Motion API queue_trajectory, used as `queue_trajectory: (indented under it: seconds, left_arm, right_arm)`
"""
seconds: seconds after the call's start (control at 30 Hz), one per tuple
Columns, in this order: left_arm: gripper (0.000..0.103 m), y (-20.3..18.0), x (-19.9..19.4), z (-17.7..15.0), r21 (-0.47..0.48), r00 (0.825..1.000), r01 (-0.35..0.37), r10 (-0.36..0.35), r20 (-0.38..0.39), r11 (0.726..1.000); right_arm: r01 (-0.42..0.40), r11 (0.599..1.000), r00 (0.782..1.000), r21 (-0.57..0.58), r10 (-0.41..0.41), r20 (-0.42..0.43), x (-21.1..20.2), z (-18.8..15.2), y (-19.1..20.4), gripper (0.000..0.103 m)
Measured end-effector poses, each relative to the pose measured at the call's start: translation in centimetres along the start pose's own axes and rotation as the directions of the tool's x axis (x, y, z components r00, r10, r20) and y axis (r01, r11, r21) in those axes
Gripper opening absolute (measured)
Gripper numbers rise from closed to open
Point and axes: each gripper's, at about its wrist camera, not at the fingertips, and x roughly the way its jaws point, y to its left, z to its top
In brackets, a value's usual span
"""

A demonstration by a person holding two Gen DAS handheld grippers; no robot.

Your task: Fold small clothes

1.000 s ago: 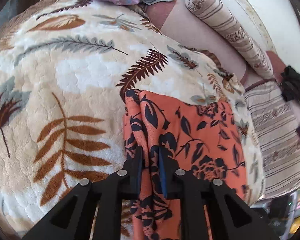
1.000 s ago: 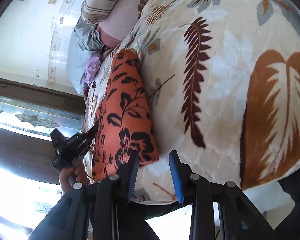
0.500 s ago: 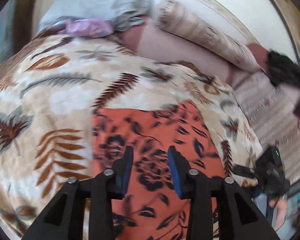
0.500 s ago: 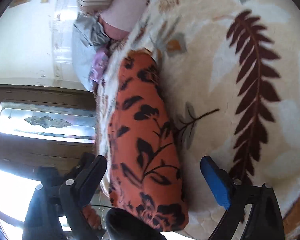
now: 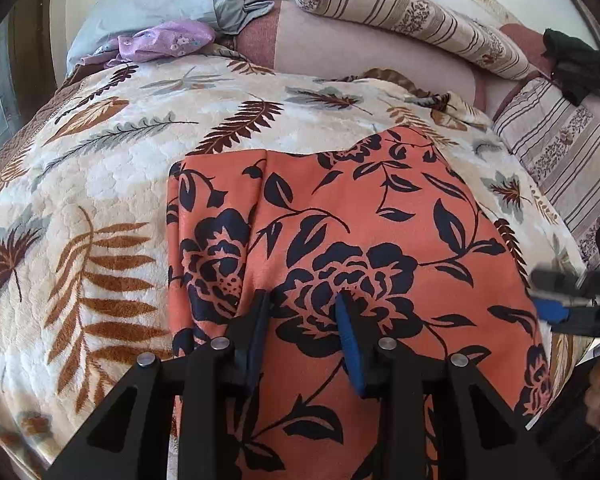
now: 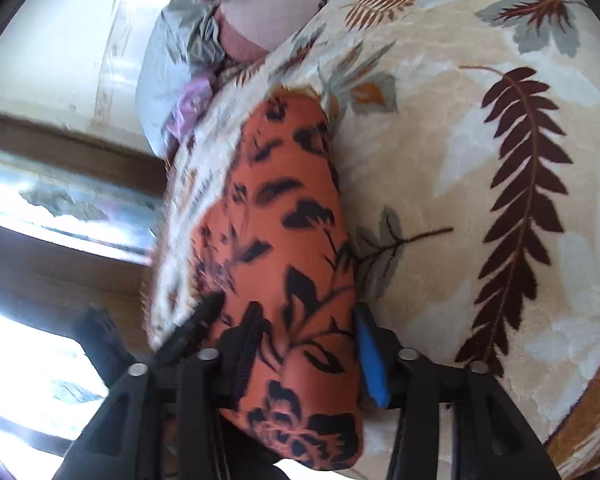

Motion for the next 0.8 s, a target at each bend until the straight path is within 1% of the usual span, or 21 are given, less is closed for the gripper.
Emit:
queue_trajectory:
  seconds: [0.03, 0.07, 0.1, 0.13, 0.2, 0.23, 0.27, 0.3, 0.33, 0.37, 0.4, 0.43, 0.47, 0.5, 0.53, 0.57, 0.63, 0.67, 0.7, 0.73, 0.8]
  left_arm:
    - [0.036, 0.0, -0.1, 0.1, 0.003, 1.0, -0.001, 0.001, 0.003, 1.0]
    - [0.036, 0.0, -0.3, -0.3, 0.004, 1.0, 0.001, -0.001, 0.003, 1.0]
    - [0.036, 0.1, -0.2, -0.2, -0.001, 1.0, 0.007, -0.007, 0.004, 1.0]
    - [0.036, 0.2, -0.2, -0.2, -0.008, 1.0, 0.016, -0.016, 0.005, 1.0]
    - [0.036, 0.4, -0.3, -0.2, -0.014, 1.0, 0.027, -0.027, 0.012, 1.0]
    - [0.036, 0.4, -0.3, -0.2, -0.014, 0.999, 0.03, -0.03, 0.015, 0.999]
    - [0.036, 0.5, -0.3, -0.3, -0.013, 0.999, 0.032, -0.032, 0.016, 0.999]
    - [0.036, 0.6, -0.3, -0.3, -0.012, 0.999, 0.036, -0.036, 0.016, 0.999]
    - [0.036, 0.7, -0.3, -0.4, -0.013, 0.999, 0.041, -0.041, 0.018, 0.999]
    - [0.036, 0.9, -0.4, -0.4, -0.016, 0.999, 0.048, -0.048, 0.019, 0.999]
    - [0.036, 1.0, -0.4, -0.4, -0.024, 0.998, 0.057, -0.057, 0.022, 0.998]
    - [0.036, 1.1, -0.3, -0.4, -0.029, 0.998, 0.062, -0.062, 0.021, 0.998]
    - [0.034, 1.0, -0.3, -0.3, -0.026, 0.998, 0.066, -0.065, 0.022, 0.997]
    - [0.034, 0.8, -0.3, -0.3, -0.019, 0.998, 0.054, -0.053, 0.026, 0.998]
    - [0.034, 0.6, -0.4, -0.3, -0.012, 0.999, 0.039, -0.039, 0.035, 0.999]
    - [0.034, 0.5, -0.7, -0.4, -0.004, 0.999, 0.032, -0.032, 0.044, 0.999]
    - [0.036, 0.4, -1.1, -0.4, -0.004, 0.998, 0.041, -0.04, 0.056, 0.999]
    - [0.037, 0.4, -1.1, -0.4, -0.008, 0.998, 0.044, -0.043, 0.056, 0.999]
    - [0.038, 0.4, -1.1, -0.4, -0.012, 0.997, 0.047, -0.046, 0.055, 0.999]
    - [0.038, 0.4, -1.1, -0.4, -0.012, 0.997, 0.05, -0.049, 0.054, 0.999]
    - [0.038, 0.5, -1.0, -0.3, -0.014, 0.997, 0.057, -0.057, 0.05, 0.998]
  right_arm:
    - [-0.039, 0.999, 0.999, 0.027, 0.038, 0.023, -0.4, 0.5, -0.2, 0.071]
    - [-0.062, 0.997, 0.997, 0.049, 0.06, 0.047, -0.7, 1.2, -0.3, 0.08]
    - [-0.064, 0.996, 0.997, 0.058, 0.061, 0.053, -0.5, 1.7, -0.2, 0.08]
    - [-0.073, 0.995, 0.997, 0.066, 0.071, 0.038, 0.1, 2.4, -0.2, 0.08]
    - [-0.091, 0.993, 0.995, 0.074, 0.094, -0.038, 2.7, 3.6, -0.2, 0.08]
    - [-0.06, 0.995, 0.996, 0.075, 0.065, -0.066, 4.1, 3.9, -0.6, 0.078]
    - [-0.013, 0.998, 0.995, 0.064, 0.019, -0.1, 5.2, 4.2, -0.8, 0.048]
    - [0.049, 0.998, 0.991, 0.028, -0.045, -0.127, 6.1, 3.9, -0.4, 0.04]
    - [0.098, 0.995, 0.991, -0.034, -0.101, -0.093, 5.6, 3.4, 1.0, 0.036]
    - [0.138, 0.982, 0.988, -0.127, -0.145, -0.049, 4.7, 2.7, 3.2, 0.032]
    - [0.159, 0.969, 0.987, -0.191, -0.163, -0.008, 4.2, 2.3, 4.5, 0.031]
    - [0.192, 0.955, 0.981, -0.226, -0.195, 0.009, 4.4, 2.1, 4.7, 0.031]
    - [0.255, 0.944, 0.963, -0.21, -0.267, -0.033, 6.1, 2.3, 3.3, 0.031]
    - [0.26, 0.95, 0.961, -0.175, -0.272, -0.044, 7.1, 2.8, 2.3, 0.032]
    - [0.231, 0.961, 0.97, -0.152, -0.239, -0.037, 7.1, 3.0, 2.0, 0.033]
    - [0.219, 0.962, 0.974, -0.162, -0.225, -0.023, 6.9, 2.8, 2.4, 0.033]
    - [0.23, 0.954, 0.971, -0.19, -0.237, -0.012, 6.8, 2.4, 3.1, 0.04]
    - [0.227, 0.955, 0.971, -0.19, -0.236, -0.029, 7.0, 2.4, 2.9, 0.056]
    - [0.214, 0.961, 0.972, -0.172, -0.227, -0.063, 7.1, 2.4, 2.6, 0.078]
    - [0.196, 0.971, 0.974, -0.139, -0.21, -0.087, 7.0, 2.4, 2.2, 0.08]
    - [0.168, 0.979, 0.983, -0.115, -0.176, -0.062, 5.4, 2.7, 2.2, 0.08]
